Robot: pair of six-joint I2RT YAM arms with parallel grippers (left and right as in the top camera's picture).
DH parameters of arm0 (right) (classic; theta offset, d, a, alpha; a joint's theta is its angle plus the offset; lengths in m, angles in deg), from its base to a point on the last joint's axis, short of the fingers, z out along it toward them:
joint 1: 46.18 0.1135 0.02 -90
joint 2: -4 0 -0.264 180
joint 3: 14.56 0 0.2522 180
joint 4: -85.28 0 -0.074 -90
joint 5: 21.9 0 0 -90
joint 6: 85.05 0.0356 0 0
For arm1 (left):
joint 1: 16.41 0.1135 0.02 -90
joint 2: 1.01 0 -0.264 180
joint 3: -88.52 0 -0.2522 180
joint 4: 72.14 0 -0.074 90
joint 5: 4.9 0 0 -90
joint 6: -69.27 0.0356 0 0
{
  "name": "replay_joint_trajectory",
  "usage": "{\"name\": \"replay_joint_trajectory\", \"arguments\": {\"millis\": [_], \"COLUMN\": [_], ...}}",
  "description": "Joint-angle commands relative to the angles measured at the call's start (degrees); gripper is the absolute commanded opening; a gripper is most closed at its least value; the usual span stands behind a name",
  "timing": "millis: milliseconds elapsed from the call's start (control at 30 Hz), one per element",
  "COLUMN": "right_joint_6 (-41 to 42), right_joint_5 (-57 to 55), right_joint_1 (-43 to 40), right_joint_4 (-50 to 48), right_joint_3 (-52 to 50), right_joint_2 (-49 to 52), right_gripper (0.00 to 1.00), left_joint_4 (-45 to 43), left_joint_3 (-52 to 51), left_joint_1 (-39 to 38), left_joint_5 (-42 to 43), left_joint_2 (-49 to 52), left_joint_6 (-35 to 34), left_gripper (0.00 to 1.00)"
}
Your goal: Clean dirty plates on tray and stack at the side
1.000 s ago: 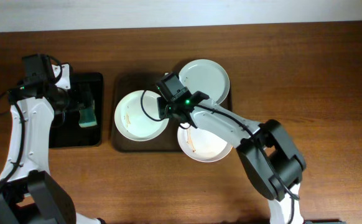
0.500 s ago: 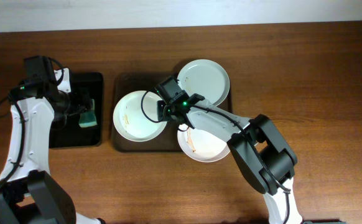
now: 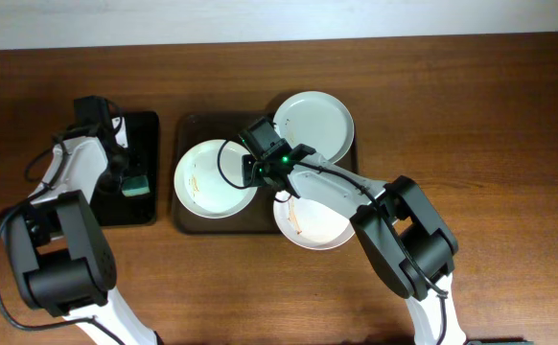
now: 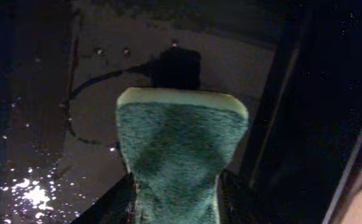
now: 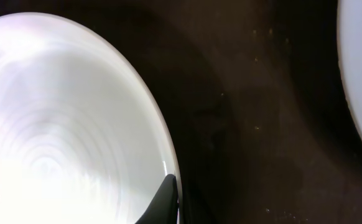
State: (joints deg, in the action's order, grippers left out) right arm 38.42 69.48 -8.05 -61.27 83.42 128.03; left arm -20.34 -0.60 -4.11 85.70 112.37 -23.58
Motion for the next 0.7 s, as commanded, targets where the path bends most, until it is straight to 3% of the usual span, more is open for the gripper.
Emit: {"name": "replay_joint_trajectory", "arguments": {"millis": [0,100,133,200,333,533,667], "right_joint_6": [0.24,0.22,0.22,0.24,0.26,0.26,0.26], "right_joint_5": [0.55,0.55,0.55,0.55,1.2,1.46,1.66], "right_joint_1": [0.46,0.46,0.46,0.46,0.46,0.46,0.46], "right_joint_4": [0.2,0.26,0.24,0.24,0.2,0.2,0.17], "right_joint_3": [0.7,0.7,0.7,0.7,0.72,0.72,0.72], "right_joint_2": [0.85,0.85,0.85,0.85,0.85,0.85,0.85], "right_gripper": [0.04,0.04,0.04,0.04,0.04,0.04,0.04], "left_joint_4": [-0.17,-0.26,-0.22,-0.09,1.99,6.95,6.38], "left_joint_3": [-0.39,-0.39,-0.39,-0.37,1.31,4.9,3.58], "left_joint_1": [-1.03,-1.03,-1.01,-1.01,-1.05,-1.05,-1.05], "left_joint_5": [-0.17,-1.55,-1.53,-1.51,-0.52,-2.82,-4.92], "left_joint_2": [0.68,2.56,2.84,2.84,-0.17,-15.78,-15.85], "left_joint_6": [-0.2,-0.2,-0.17,-0.17,-0.15,4.96,6.38], "left_gripper": [0.41,0.41,0.33,0.01,0.01,0.01,0.01]}}
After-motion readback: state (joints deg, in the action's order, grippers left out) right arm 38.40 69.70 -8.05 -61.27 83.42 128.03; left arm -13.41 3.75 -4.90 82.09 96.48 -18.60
